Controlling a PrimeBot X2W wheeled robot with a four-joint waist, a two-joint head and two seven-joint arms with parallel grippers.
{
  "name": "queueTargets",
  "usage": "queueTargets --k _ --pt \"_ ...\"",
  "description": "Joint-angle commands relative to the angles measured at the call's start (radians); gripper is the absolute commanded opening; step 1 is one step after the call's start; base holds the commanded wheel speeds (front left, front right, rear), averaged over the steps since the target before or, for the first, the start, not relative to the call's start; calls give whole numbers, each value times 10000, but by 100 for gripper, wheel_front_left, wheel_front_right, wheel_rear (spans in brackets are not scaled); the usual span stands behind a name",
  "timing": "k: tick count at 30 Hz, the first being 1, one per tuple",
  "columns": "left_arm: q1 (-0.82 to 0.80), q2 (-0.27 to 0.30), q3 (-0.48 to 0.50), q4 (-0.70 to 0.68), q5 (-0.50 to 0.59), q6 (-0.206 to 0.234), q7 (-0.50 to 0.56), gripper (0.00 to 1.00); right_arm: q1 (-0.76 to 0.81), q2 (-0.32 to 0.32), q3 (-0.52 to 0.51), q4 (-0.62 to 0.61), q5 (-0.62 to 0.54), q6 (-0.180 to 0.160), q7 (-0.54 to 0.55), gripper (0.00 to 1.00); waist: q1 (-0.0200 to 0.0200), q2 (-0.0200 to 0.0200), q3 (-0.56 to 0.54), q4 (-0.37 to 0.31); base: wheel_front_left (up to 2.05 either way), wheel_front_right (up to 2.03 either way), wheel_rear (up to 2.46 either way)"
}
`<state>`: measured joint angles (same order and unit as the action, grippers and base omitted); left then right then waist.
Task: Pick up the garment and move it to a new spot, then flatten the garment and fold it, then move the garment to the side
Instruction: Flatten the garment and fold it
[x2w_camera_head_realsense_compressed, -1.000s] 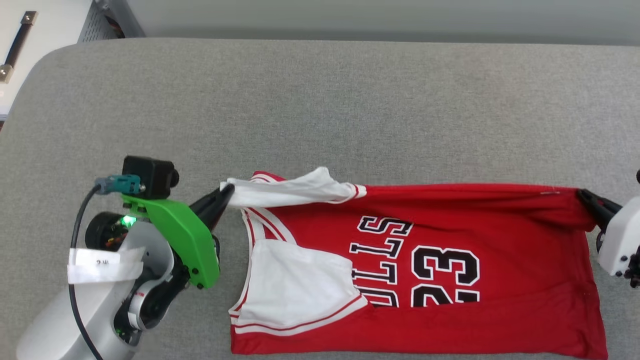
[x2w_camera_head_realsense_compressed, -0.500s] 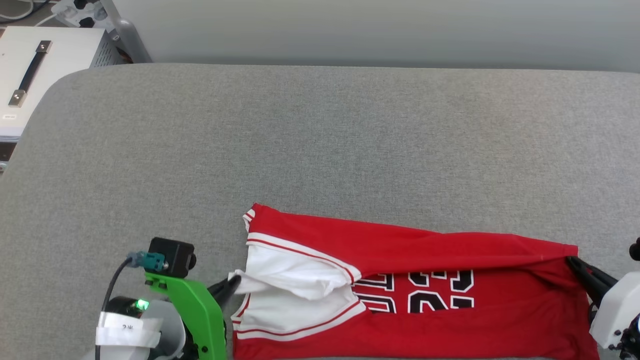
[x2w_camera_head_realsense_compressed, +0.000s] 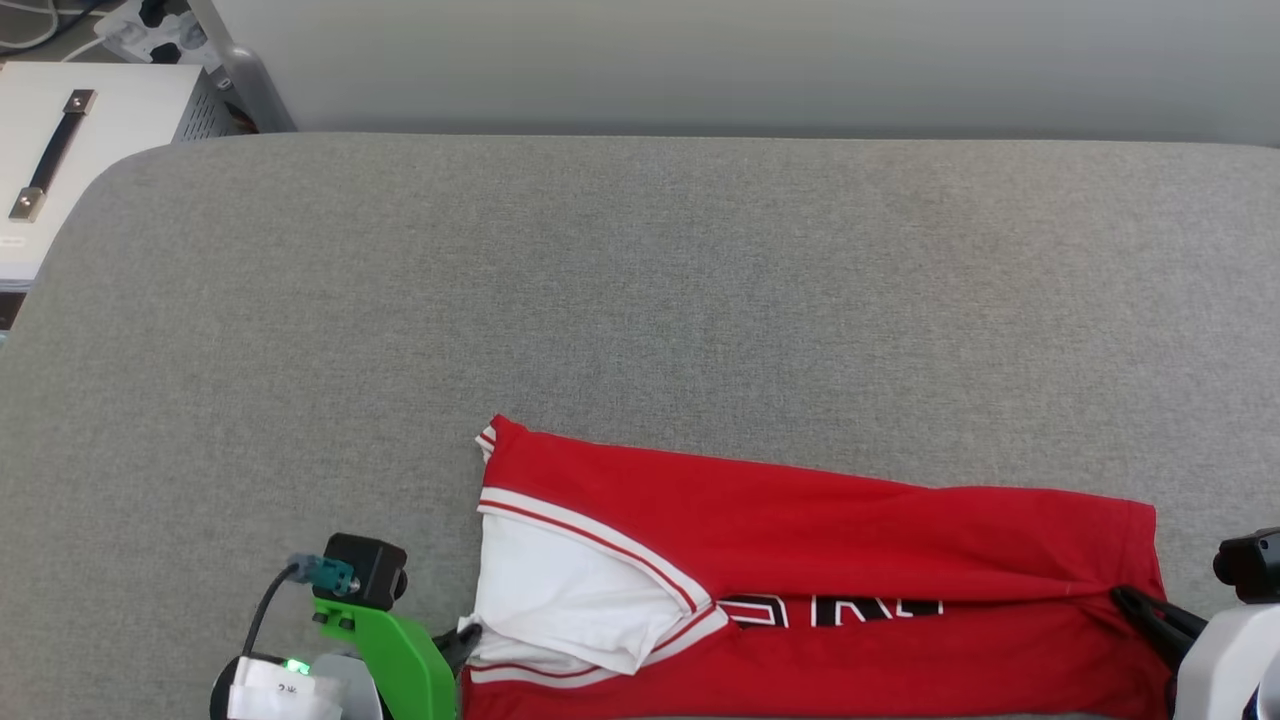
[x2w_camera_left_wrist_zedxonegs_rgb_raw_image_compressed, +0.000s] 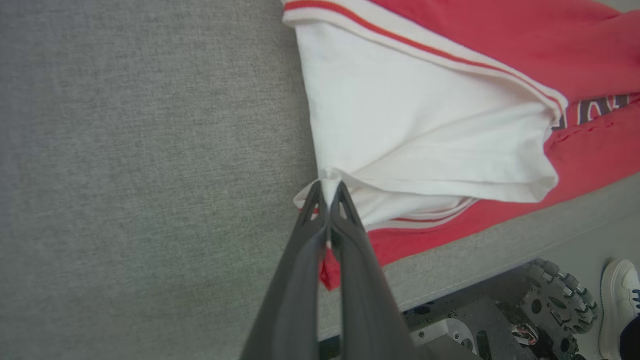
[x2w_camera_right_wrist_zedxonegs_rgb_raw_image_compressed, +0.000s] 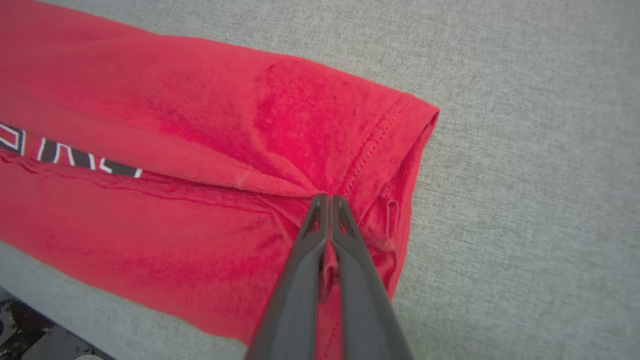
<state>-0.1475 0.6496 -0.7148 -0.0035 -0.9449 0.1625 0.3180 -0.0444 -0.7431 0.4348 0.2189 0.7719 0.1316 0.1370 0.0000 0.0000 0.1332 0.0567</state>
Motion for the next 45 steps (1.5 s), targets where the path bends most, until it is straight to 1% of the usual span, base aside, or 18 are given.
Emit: queueTargets --k 1,6,7,8,9,16,20,22,26,28,31,32,33,34,36,40,45 --pt "-35 -94 -85 127 147 -63 41 0 16 -99 87 59 -113 -9 34 0 0 0 17 3 0 0 0" --pt "-173 -239 -371 479 420 -216 13 0 -84 -156 351 191 -218 -9 89 0 0 0 75 11 0 0 0" --pt "-210 -262 -436 545 504 -241 -2 35 -99 -146 374 242 -195 -9 122 29 0 0 84 15 0 0 0" --pt "-244 -313 -490 620 578 -263 -47 93 -119 -127 385 300 -168 -9 147 100 0 0 87 19 0 0 0" --pt "-265 -382 -519 698 614 -276 -108 100 -137 -92 387 342 -118 -9 156 100 0 0 83 22 0 0 0" --pt "-305 -736 -512 909 746 -293 -673 100 -114 -17 313 431 231 -9 263 100 0 0 -281 8 0 0 0" --pt "-247 -771 -443 746 781 -228 -928 100 -31 -35 199 301 347 -9 374 100 0 0 -571 -28 0 0 0" --pt "-202 -779 -320 621 801 -127 -1165 100 36 -54 87 202 416 -9 469 100 0 0 -730 -45 0 0 0" --pt "-146 -797 4 309 959 81 -1904 100 235 -13 -433 -78 757 -9 965 100 0 0 -927 -57 0 0 0" --pt "-227 -808 139 133 1281 108 -2541 100 365 -5 -776 -185 804 -9 1378 100 0 0 -974 -43 0 0 0" --pt "-243 -1017 431 65 1482 266 -3439 100 555 142 -1429 -349 798 -9 2050 100 0 0 -996 2 0 0 0" --pt "-268 -1061 498 65 1581 302 -3703 100 609 229 -1647 -372 799 -9 2260 100 0 0 -991 20 0 0 0" --pt "-385 -1123 564 199 2095 380 -4534 100 769 721 -2585 -306 777 -9 2988 100 0 0 -948 82 0 0 0" --pt "-485 -1044 439 301 2504 368 -4806 100 809 914 -2932 -232 657 -9 3277 100 0 0 -921 115 0 0 0" --pt "-594 -1046 296 495 2969 410 -5121 100 833 1195 -3429 -221 367 -9 3593 100 0 0 -865 173 0 0 0" --pt "-765 -1307 397 702 3658 540 -5663 100 808 2011 -4421 -274 -170 -9 4225 100 0 0 -657 291 0 0 0" --pt "-762 -1645 804 827 4338 411 -5788 100 653 2837 -5191 -347 -721 -9 4805 100 0 0 -396 418 0 0 0"
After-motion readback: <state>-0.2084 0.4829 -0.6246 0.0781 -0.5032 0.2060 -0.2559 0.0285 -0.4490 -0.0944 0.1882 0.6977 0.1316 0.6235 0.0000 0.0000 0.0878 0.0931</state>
